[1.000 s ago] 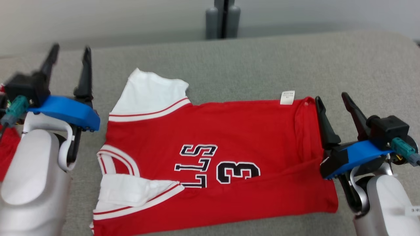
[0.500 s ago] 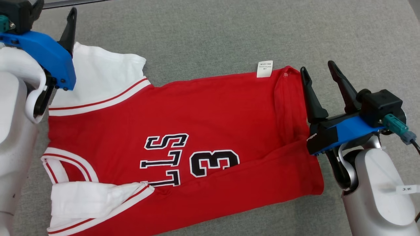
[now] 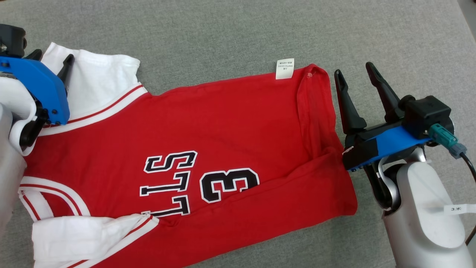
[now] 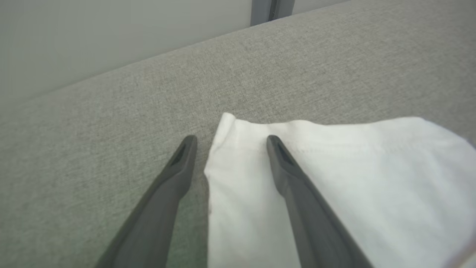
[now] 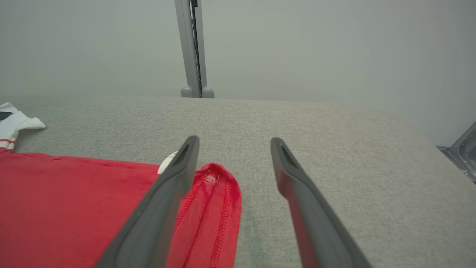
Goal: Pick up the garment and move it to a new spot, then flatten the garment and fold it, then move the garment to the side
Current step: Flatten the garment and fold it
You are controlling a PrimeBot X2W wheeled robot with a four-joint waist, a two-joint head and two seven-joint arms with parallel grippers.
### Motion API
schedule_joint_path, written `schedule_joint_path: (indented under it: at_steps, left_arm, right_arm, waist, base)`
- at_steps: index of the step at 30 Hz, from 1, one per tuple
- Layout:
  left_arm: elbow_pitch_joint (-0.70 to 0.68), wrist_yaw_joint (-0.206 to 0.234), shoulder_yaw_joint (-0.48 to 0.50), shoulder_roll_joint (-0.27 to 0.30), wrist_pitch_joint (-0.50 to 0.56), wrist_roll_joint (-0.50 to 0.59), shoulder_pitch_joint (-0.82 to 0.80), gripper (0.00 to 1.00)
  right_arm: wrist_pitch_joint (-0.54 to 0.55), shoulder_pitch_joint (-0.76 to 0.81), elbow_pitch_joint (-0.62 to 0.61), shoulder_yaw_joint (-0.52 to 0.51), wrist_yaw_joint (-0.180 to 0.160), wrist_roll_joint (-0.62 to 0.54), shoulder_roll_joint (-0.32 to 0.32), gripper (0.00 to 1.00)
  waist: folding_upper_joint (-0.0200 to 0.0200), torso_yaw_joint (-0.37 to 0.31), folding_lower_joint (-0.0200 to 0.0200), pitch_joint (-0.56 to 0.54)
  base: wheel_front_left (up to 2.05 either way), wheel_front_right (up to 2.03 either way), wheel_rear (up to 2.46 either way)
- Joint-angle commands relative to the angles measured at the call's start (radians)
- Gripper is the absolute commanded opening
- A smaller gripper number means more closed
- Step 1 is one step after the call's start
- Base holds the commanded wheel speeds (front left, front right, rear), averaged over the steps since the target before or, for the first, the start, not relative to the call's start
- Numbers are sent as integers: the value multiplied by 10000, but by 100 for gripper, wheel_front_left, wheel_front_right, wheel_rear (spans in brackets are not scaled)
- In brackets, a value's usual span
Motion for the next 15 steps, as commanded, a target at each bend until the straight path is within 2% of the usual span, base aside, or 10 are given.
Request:
schedule_joint_path:
  at_steps: [1, 5, 6, 7, 8, 15]
  left_arm:
    - [66, -16, -115, -13, 158, -250, -11, 100]
    - [199, -16, -387, -24, 216, -600, -113, 100]
    - [257, -16, -474, -42, 231, -637, -114, 42]
    - [304, -16, -576, -56, 215, -649, -146, 9]
    - [341, -16, -670, -64, 197, -645, -183, 0]
    - [239, -13, -1184, -170, -716, -543, -594, 0]
  right_arm:
    - [-32, -184, 62, 24, 6, 38, 33, 100]
    - [51, -262, 158, 46, 6, 67, -8, 100]
    - [80, -277, 182, 68, 6, 67, -29, 100]
    - [117, -291, 208, 90, 6, 72, -43, 100]
    - [166, -311, 236, 130, 6, 95, -49, 100]
    - [900, -289, 550, 435, 6, 445, -105, 100]
  waist:
    - [0, -30, -1, 27]
    - [0, -35, -1, 88]
    - [0, -30, -1, 90]
    - [0, -21, -1, 86]
    - [0, -7, -1, 80]
    - [0, 270, -1, -102]
  base:
    - [0, 0, 0]
    - [0, 0, 0]
    - [0, 0, 0]
    - [0, 0, 0]
    - [0, 0, 0]
    - [0, 0, 0]
